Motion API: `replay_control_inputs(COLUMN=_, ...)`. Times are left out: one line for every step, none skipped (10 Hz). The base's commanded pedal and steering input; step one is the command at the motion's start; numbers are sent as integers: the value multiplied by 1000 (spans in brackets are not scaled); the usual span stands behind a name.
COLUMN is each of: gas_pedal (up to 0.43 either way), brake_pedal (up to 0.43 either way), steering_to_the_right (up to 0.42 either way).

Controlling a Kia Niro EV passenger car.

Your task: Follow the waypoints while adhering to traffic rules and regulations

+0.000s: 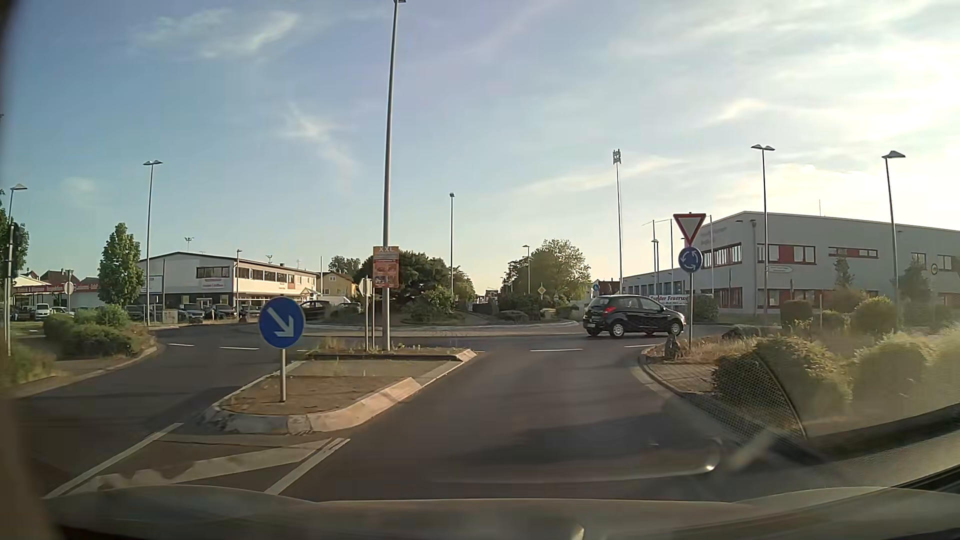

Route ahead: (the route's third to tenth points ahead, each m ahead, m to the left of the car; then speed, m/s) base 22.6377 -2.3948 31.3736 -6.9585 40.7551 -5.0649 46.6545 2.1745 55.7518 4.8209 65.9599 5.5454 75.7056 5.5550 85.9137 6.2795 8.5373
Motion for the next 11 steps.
replay_control_inputs(gas_pedal=0, brake_pedal=305, steering_to_the_right=24)
replay_control_inputs(gas_pedal=0, brake_pedal=305, steering_to_the_right=28)
replay_control_inputs(gas_pedal=0, brake_pedal=299, steering_to_the_right=31)
replay_control_inputs(gas_pedal=0, brake_pedal=299, steering_to_the_right=34)
replay_control_inputs(gas_pedal=0, brake_pedal=299, steering_to_the_right=36)
replay_control_inputs(gas_pedal=0, brake_pedal=280, steering_to_the_right=36)
replay_control_inputs(gas_pedal=0, brake_pedal=256, steering_to_the_right=37)
replay_control_inputs(gas_pedal=0, brake_pedal=238, steering_to_the_right=38)
replay_control_inputs(gas_pedal=0, brake_pedal=226, steering_to_the_right=45)
replay_control_inputs(gas_pedal=0, brake_pedal=220, steering_to_the_right=56)
replay_control_inputs(gas_pedal=0, brake_pedal=213, steering_to_the_right=65)
